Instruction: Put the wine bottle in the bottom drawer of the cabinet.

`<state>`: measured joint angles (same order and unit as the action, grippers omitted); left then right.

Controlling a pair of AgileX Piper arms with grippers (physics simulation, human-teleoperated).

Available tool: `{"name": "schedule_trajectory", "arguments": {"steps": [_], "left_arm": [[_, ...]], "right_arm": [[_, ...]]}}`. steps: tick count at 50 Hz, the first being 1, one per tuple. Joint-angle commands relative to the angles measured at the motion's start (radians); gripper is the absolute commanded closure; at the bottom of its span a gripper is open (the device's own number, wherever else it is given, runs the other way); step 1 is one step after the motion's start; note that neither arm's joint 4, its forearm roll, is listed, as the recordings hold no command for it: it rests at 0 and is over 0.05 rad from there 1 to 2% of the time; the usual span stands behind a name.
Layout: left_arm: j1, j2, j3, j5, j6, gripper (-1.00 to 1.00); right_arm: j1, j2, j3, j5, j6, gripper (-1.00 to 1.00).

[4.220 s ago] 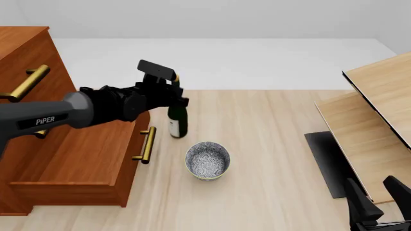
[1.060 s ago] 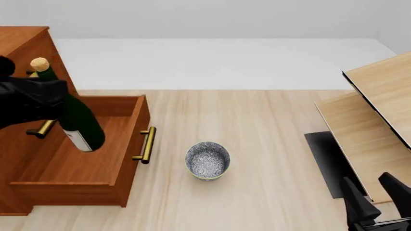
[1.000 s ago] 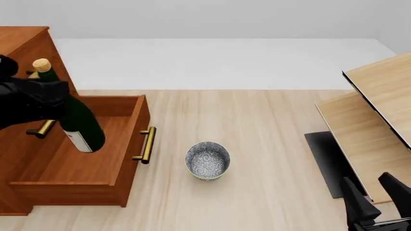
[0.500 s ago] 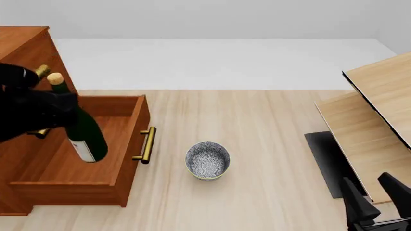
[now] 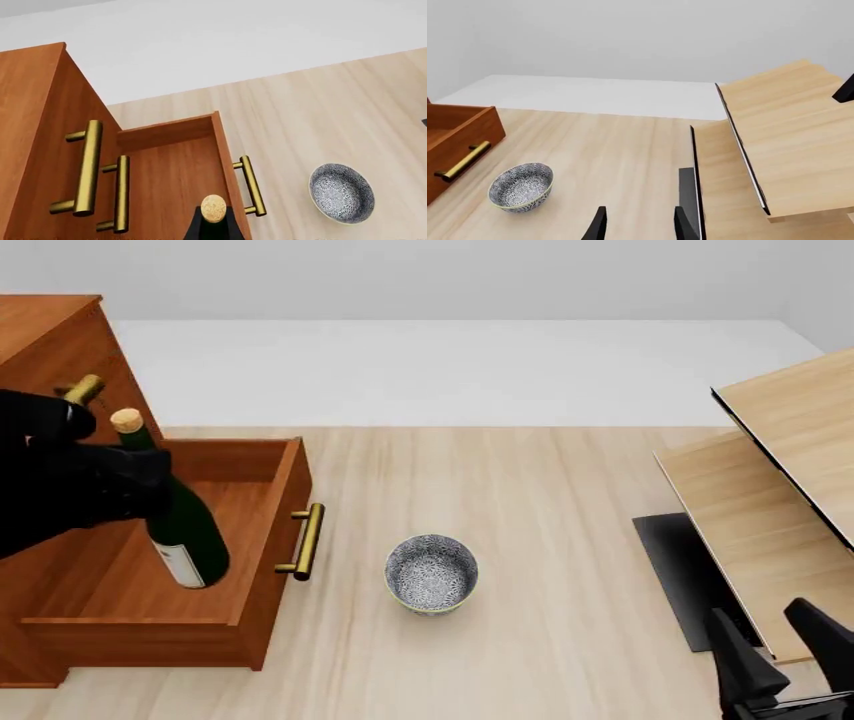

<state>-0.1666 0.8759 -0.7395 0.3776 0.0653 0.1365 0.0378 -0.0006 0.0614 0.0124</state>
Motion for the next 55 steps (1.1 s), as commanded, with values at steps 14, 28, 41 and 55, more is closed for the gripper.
{"name": "schedule_trajectory", "arguments": {"steps": [14, 28, 41, 55], "left_arm": [[0.0, -0.005, 0.034, -0.031, 0.009, 1.0], [0.006, 0.0, 0.099, -0.075, -0.008, 1.0], [-0.041, 0.022, 0.151, -0.096, -0.024, 1.0], [0.024, 0.131, 0.146, -0.111, -0.023, 1.0]], "right_arm": [[0.003, 0.003, 0.0, 0.001, -0.002, -1.0], [0.004, 0.005, 0.0, 0.0, -0.004, -1.0], [0.003, -0.002, 0.0, 0.008, -0.004, -1.0], [0.005, 0.002, 0.0, 0.003, -0.004, -1.0]]}}
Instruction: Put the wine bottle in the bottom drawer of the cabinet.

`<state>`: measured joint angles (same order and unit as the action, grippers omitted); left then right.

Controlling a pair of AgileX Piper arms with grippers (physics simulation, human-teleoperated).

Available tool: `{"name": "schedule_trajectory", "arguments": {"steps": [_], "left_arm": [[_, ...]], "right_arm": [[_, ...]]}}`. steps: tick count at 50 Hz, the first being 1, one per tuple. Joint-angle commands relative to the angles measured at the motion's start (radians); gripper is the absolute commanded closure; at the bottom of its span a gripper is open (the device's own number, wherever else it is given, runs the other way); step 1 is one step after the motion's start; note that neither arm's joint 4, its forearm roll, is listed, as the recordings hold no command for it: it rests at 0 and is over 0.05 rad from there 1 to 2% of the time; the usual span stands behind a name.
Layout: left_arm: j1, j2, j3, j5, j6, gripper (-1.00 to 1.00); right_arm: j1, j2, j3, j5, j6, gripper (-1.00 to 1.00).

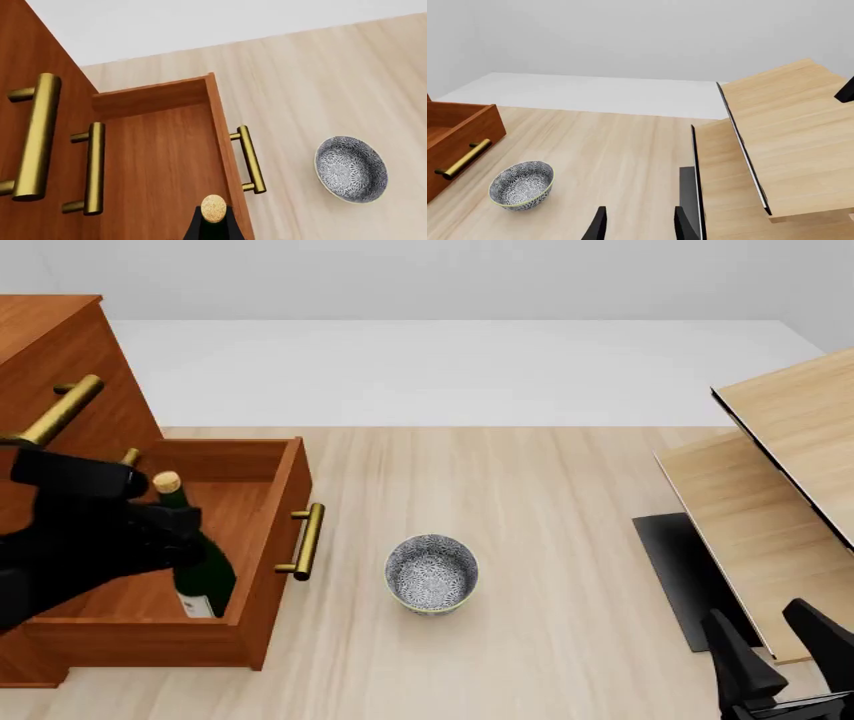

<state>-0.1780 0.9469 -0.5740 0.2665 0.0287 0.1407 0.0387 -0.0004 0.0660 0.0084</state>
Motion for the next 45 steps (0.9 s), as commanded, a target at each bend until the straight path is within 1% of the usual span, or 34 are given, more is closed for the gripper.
{"name": "schedule_trajectory", "arguments": {"steps": [1, 2, 3, 4, 5, 6, 7, 9, 10, 13, 15, 16, 18, 19, 20, 21, 22, 23, 24, 27, 29, 32, 33, 34, 35, 36, 37, 39, 40, 41, 42, 44, 45], "left_arm": [[0.035, 0.068, -0.024, 0.002, -0.005, 1.0], [0.03, 0.073, -0.028, 0.002, -0.002, 1.0], [0.048, 0.095, -0.033, 0.003, 0.021, 1.0], [0.045, 0.096, -0.035, 0.003, 0.015, 1.0], [0.008, 0.117, -0.043, 0.011, -0.02, 1.0], [0.004, 0.125, -0.046, 0.009, -0.032, 1.0], [0.027, 0.142, -0.055, 0.0, -0.01, 1.0], [0.026, 0.161, -0.068, -0.001, -0.013, 1.0], [0.021, 0.183, -0.075, -0.003, -0.029, 1.0], [0.037, 0.217, -0.082, -0.015, -0.002, 1.0], [0.022, 0.227, -0.088, -0.023, -0.024, 1.0], [0.027, 0.255, -0.092, -0.033, -0.029, 1.0], [0.036, 0.276, -0.091, -0.047, -0.013, 1.0], [0.015, 0.29, -0.088, -0.05, -0.03, 1.0], [0.024, 0.287, -0.092, -0.054, -0.037, 1.0], [0.033, 0.29, -0.094, -0.055, -0.034, 1.0], [0.019, 0.297, -0.09, -0.054, -0.022, 1.0], [0.014, 0.298, -0.087, -0.056, -0.028, 1.0], [0.006, 0.303, -0.088, -0.063, -0.056, 1.0], [0.03, 0.352, -0.093, -0.087, -0.044, 1.0], [0.023, 0.368, -0.095, -0.097, -0.052, 1.0], [0.037, 0.404, -0.103, -0.115, -0.049, 1.0], [0.03, 0.427, -0.103, -0.123, -0.079, 1.0], [0.05, 0.449, -0.105, -0.135, -0.05, 1.0], [0.062, 0.466, -0.109, -0.142, -0.041, 1.0], [0.057, 0.474, -0.107, -0.154, -0.051, 1.0], [0.054, 0.516, -0.111, -0.168, -0.064, 1.0], [0.084, 0.574, -0.117, -0.191, -0.011, 1.0], [0.063, 0.582, -0.122, -0.196, -0.052, 1.0], [0.061, 0.591, -0.126, -0.198, -0.06, 1.0], [0.079, 0.608, -0.136, -0.198, -0.033, 1.0], [0.084, 0.629, -0.143, -0.205, -0.034, 1.0], [0.087, 0.644, -0.143, -0.208, -0.022, 1.0]], "right_arm": [[0.001, -0.001, 0.0, 0.0, -0.001, -1.0], [0.002, -0.002, 0.0, 0.001, -0.001, -1.0], [0.001, -0.004, 0.0, 0.003, -0.001, -1.0], [0.001, -0.005, 0.0, 0.004, -0.001, -1.0], [0.002, -0.005, 0.0, 0.004, -0.001, -1.0], [0.002, -0.004, 0.0, 0.004, -0.002, -1.0], [0.002, -0.003, 0.0, 0.002, -0.001, -1.0], [0.001, -0.003, 0.0, 0.002, -0.001, -1.0], [0.003, -0.003, 0.0, 0.003, -0.001, -1.0], [0.001, -0.004, 0.0, 0.004, -0.001, -1.0], [-0.001, -0.002, 0.0, 0.003, -0.002, -1.0], [-0.001, 0.002, 0.0, -0.001, -0.001, -1.0], [-0.001, 0.001, 0.0, -0.001, -0.002, -1.0], [0.0, 0.002, 0.0, -0.001, -0.002, -1.0], [0.0, 0.002, 0.0, -0.001, -0.001, -1.0], [-0.001, 0.002, 0.0, -0.001, -0.002, -1.0], [-0.002, 0.003, 0.0, -0.002, -0.002, -1.0], [-0.002, 0.002, 0.0, 0.0, -0.001, -1.0], [-0.002, 0.0, 0.0, 0.002, -0.002, -1.0], [-0.002, 0.0, 0.0, 0.002, -0.001, -1.0], [-0.001, 0.002, 0.0, 0.0, -0.001, -1.0], [-0.003, 0.0, 0.0, 0.002, -0.001, -1.0], [-0.004, -0.001, 0.0, 0.003, -0.001, -1.0], [-0.003, 0.0, 0.0, 0.002, -0.001, -1.0], [-0.003, 0.001, 0.0, 0.002, -0.001, -1.0], [-0.003, 0.001, 0.0, 0.002, -0.001, -1.0], [-0.002, 0.001, 0.0, 0.001, -0.002, -1.0], [-0.002, 0.002, 0.0, 0.0, -0.003, -1.0], [-0.002, 0.001, 0.0, 0.002, -0.002, -1.0], [-0.002, 0.0, 0.0, 0.002, 0.0, -1.0], [-0.003, 0.002, 0.0, 0.001, -0.002, -1.0], [-0.003, 0.0, 0.0, 0.003, -0.002, -1.0], [-0.004, 0.0, 0.0, 0.003, -0.002, -1.0]]}}
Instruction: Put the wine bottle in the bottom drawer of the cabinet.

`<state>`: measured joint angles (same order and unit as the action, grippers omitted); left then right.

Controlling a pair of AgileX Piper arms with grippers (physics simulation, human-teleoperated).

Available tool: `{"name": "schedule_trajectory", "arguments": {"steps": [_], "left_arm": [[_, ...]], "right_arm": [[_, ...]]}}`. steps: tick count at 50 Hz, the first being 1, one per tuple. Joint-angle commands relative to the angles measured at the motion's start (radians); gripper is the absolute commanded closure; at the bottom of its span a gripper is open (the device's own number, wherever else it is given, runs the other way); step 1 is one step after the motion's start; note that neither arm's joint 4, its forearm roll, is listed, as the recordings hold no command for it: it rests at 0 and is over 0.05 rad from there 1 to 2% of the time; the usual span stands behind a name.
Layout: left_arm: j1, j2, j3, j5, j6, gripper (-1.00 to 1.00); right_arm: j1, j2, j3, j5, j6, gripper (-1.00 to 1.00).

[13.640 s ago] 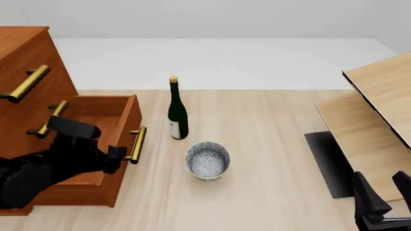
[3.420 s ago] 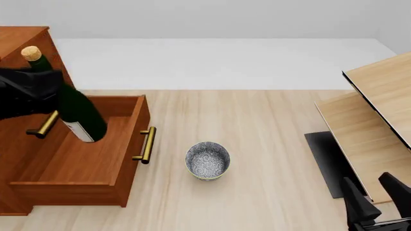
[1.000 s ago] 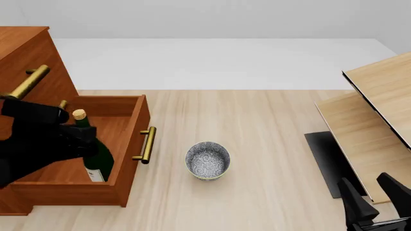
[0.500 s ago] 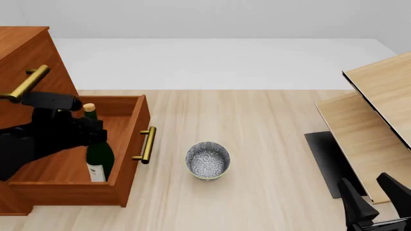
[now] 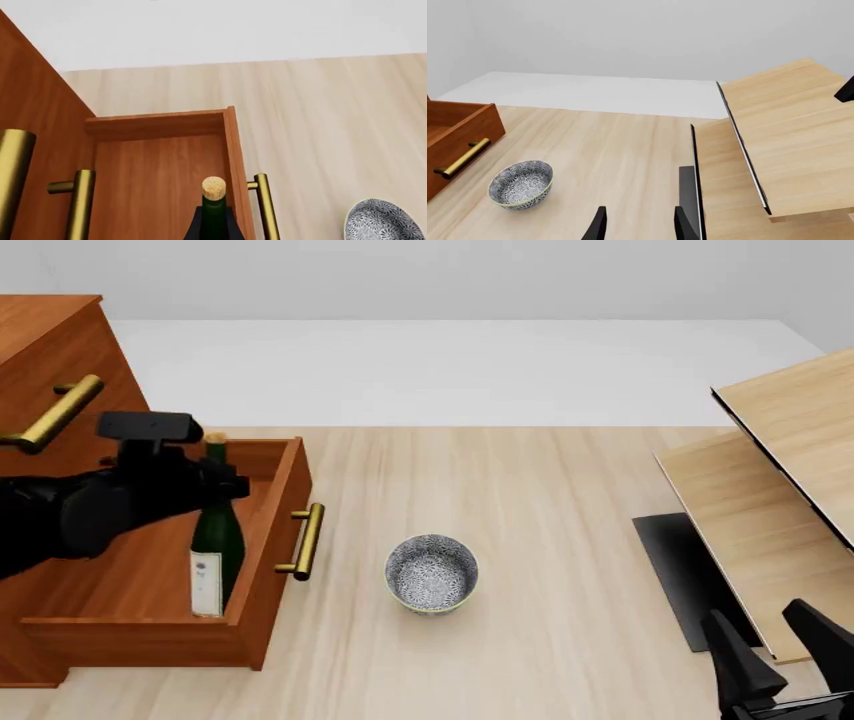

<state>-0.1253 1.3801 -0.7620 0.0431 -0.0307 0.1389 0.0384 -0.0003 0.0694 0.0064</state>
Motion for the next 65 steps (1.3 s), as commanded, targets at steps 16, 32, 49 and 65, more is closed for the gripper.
{"name": "schedule_trajectory", "arguments": {"steps": [16, 32, 49, 65], "left_arm": [[0.065, 0.274, -0.005, 0.013, 0.02, 1.0], [0.071, 0.332, -0.038, 0.008, 0.028, 1.0], [0.091, 0.387, -0.091, 0.017, 0.061, 1.0], [0.088, 0.387, -0.114, 0.032, 0.058, 1.0]], "right_arm": [[-0.003, 0.006, 0.0, -0.004, -0.002, -1.0], [-0.006, 0.006, 0.0, -0.001, -0.002, -1.0], [-0.008, 0.009, 0.0, 0.0, -0.001, -1.0], [-0.008, 0.013, 0.0, -0.002, -0.001, -1.0]]}}
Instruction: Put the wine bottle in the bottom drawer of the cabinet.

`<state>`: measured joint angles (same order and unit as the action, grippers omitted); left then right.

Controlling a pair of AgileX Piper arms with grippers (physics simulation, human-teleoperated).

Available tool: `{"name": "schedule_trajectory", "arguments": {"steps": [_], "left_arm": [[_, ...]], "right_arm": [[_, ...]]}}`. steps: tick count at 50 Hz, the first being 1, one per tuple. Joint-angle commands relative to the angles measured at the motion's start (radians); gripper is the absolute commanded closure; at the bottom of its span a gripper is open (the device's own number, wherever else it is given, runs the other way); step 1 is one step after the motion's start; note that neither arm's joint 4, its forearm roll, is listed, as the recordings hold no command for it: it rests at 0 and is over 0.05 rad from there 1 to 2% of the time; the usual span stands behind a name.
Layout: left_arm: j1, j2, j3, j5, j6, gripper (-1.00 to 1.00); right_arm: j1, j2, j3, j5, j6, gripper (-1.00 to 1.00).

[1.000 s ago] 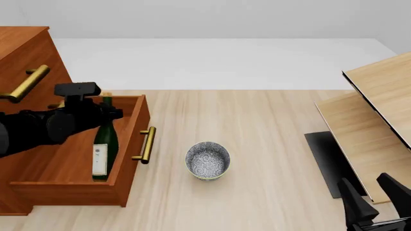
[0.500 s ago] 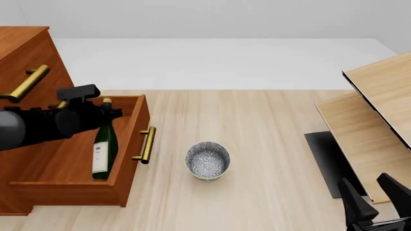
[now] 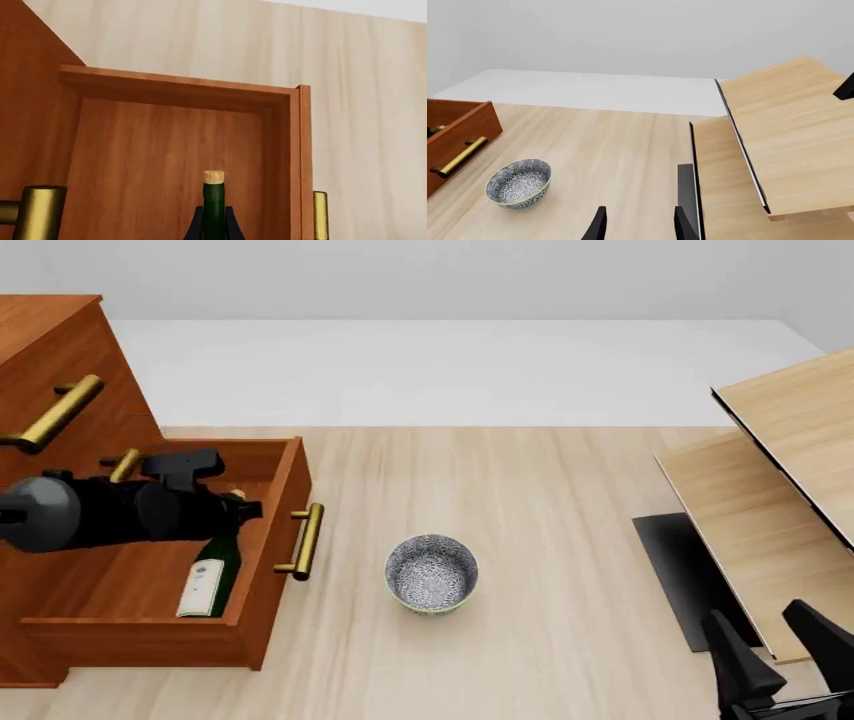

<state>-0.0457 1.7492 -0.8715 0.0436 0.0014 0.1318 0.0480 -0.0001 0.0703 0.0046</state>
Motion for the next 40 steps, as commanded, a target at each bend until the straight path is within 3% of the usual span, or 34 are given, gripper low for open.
{"name": "schedule_trajectory", "arguments": {"steps": [1, 21, 22, 34, 40], "left_arm": [[0.008, 0.017, -0.004, 0.032, 0.025, 1.0], [0.008, 0.007, -0.001, 0.033, 0.003, 1.0], [-0.001, 0.009, 0.002, 0.035, 0.002, -1.0], [0.006, -0.003, -0.001, 0.041, 0.013, -1.0], [-0.001, -0.058, -0.001, 0.056, -0.018, -1.0]], "right_arm": [[0.0, 0.002, 0.0, -0.002, 0.001, -1.0], [0.001, 0.002, 0.0, -0.001, 0.001, -1.0], [0.002, -0.001, 0.0, 0.001, 0.0, -1.0], [0.002, -0.001, 0.0, 0.001, 0.001, -1.0], [0.002, 0.001, 0.0, 0.0, 0.0, -1.0]]}}
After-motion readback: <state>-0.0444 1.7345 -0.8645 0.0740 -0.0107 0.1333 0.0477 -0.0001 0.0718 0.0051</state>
